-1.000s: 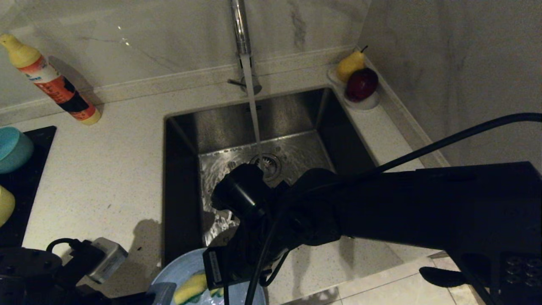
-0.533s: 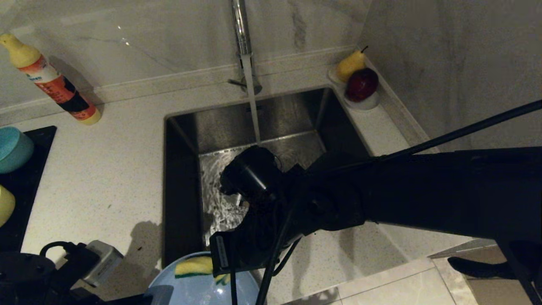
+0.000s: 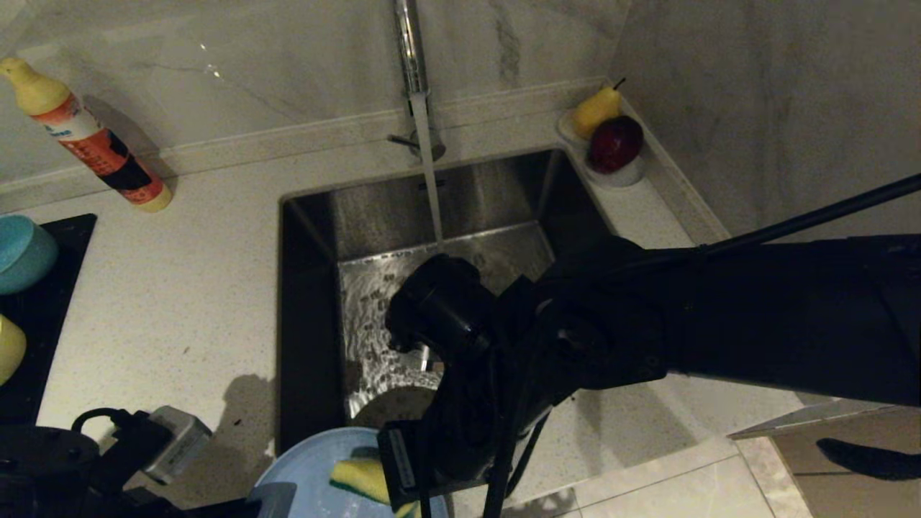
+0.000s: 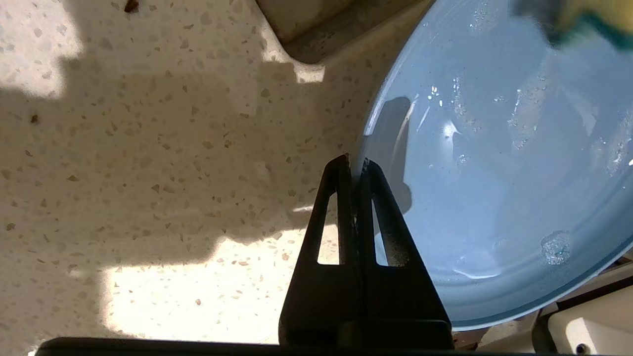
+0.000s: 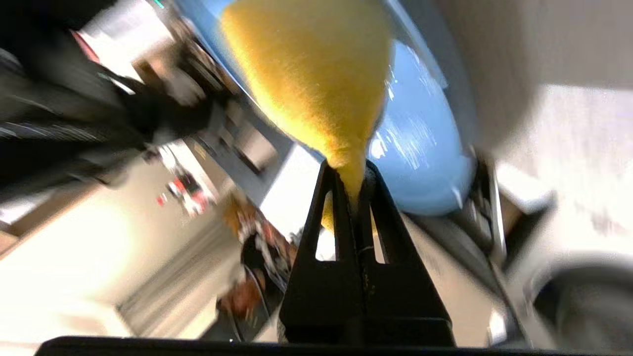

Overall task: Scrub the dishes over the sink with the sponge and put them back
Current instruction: Wipe the plate

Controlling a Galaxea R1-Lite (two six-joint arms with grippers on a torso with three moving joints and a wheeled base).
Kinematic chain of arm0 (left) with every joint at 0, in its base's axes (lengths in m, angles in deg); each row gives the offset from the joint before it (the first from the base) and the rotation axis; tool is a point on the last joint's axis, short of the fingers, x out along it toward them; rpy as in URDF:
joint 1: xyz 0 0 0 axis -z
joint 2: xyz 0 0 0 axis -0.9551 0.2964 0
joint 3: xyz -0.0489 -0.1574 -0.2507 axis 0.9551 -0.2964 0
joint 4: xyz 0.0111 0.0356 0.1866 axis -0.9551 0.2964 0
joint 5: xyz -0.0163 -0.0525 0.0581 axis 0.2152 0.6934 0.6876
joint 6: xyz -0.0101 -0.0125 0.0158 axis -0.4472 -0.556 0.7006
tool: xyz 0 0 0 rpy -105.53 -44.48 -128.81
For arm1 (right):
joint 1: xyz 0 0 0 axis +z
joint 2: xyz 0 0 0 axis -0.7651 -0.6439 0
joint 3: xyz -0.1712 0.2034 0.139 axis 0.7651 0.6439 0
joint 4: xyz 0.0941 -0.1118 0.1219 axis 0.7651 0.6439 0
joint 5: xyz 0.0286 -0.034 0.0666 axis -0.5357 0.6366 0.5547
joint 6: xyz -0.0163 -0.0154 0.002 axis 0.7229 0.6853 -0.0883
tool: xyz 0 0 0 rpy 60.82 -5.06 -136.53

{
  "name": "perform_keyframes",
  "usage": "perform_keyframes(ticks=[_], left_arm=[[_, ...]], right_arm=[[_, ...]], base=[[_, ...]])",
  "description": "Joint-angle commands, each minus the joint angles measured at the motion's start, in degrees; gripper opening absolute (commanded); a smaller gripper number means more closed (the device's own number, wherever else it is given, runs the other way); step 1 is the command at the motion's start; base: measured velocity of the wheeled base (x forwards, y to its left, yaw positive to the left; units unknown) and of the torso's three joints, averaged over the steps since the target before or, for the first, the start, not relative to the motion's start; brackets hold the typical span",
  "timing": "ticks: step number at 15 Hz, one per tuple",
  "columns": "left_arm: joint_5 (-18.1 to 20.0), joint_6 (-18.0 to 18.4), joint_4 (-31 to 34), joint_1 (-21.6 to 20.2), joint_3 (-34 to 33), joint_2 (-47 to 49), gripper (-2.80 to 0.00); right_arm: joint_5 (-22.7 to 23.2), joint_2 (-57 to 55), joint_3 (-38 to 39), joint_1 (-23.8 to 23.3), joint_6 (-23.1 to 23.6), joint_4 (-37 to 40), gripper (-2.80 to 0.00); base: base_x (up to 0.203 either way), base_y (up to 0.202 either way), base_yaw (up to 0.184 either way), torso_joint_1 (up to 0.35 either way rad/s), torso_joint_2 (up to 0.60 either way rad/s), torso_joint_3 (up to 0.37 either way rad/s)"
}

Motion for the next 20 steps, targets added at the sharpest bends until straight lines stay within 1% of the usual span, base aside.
perform_keyframes(ticks=[1, 3, 6, 9, 10, 11, 12, 13, 15, 16, 17, 18, 19, 20], left_arm=[[-0.2, -0.5, -0.8, -0.1, 0.9, 0.7, -2.8], [-0.4, -1.1, -2.5, -0.1, 1.0, 0.7, -2.8], [-0.3, -1.4, -2.7, -0.1, 0.7, 1.5, -2.8], [-0.3, -1.5, -2.7, -0.1, 1.2, 2.2, -2.8], [-0.3, -1.6, -2.7, -0.1, 1.2, 2.4, -2.8], [-0.3, -2.7, -2.7, -0.1, 1.1, 2.1, -2.8], [-0.2, -4.5, -2.7, -0.1, 1.0, 1.8, -2.8], [-0.1, -7.0, -2.8, -0.1, 1.6, 1.9, -2.8], [-0.2, -13.7, -3.2, -0.1, 5.4, 2.3, -2.8], [-0.2, -16.4, -3.3, -0.1, 7.7, 2.4, -2.8], [-0.1, -17.8, -3.3, -0.1, 9.6, 2.8, -2.8], [-0.1, -18.5, -3.4, -0.1, 11.1, 3.8, -2.8], [-0.1, -19.6, -3.5, -0.1, 12.9, 4.8, -2.8], [-0.1, -21.9, -3.7, -0.1, 15.2, 6.1, -2.8]], right_arm=[[0.4, 1.2, 2.8, 0.0, 0.0, 2.1, -2.8], [0.5, 2.3, 3.9, 0.7, 0.0, 2.3, -2.8], [0.4, 2.8, 5.3, 3.0, 0.1, 4.2, -2.8], [0.2, 3.2, 8.0, 5.9, 0.1, 4.5, -2.8], [0.1, 4.1, 8.6, 6.2, 0.2, 4.5, -2.8], [0.0, 5.6, 9.2, 6.2, 0.4, 4.5, -2.8], [0.0, 7.6, 9.7, 6.0, 0.8, 4.5, -2.8], [0.0, 10.1, 9.9, 5.4, 1.3, 4.4, -2.8], [0.0, 15.7, 9.7, 2.0, 2.5, 4.2, -2.8], [0.0, 19.3, 9.5, 0.1, 3.3, 4.0, -2.8], [0.0, 22.8, 9.3, -1.9, 4.4, 3.8, -2.8], [0.0, 26.0, 9.2, -4.0, 5.8, 3.7, -2.8], [0.2, 29.1, 8.9, -7.0, 7.0, 3.6, -2.8], [0.5, 31.7, 8.3, -10.5, 7.6, 3.6, -2.8]], base=[[0.0, 0.0, 0.0, 0.0, 0.0, 0.0], [0.0, 0.0, 0.0, 0.0, 0.0, 0.0], [0.0, 0.0, 0.0, 0.0, 0.0, 0.0], [0.0, 0.0, 0.0, 0.0, 0.0, 0.0], [0.0, 0.0, 0.0, 0.0, 0.0, 0.0], [0.0, 0.0, 0.0, 0.0, 0.0, 0.0], [0.0, 0.0, 0.0, 0.0, 0.0, 0.0], [0.0, 0.0, 0.0, 0.0, 0.0, 0.0], [0.0, 0.0, 0.0, 0.0, 0.0, 0.0], [0.0, 0.0, 0.0, 0.0, 0.0, 0.0], [0.0, 0.0, 0.0, 0.0, 0.0, 0.0], [0.0, 0.0, 0.0, 0.0, 0.0, 0.0], [0.0, 0.0, 0.0, 0.0, 0.0, 0.0], [0.0, 0.0, 0.0, 0.0, 0.0, 0.0]])
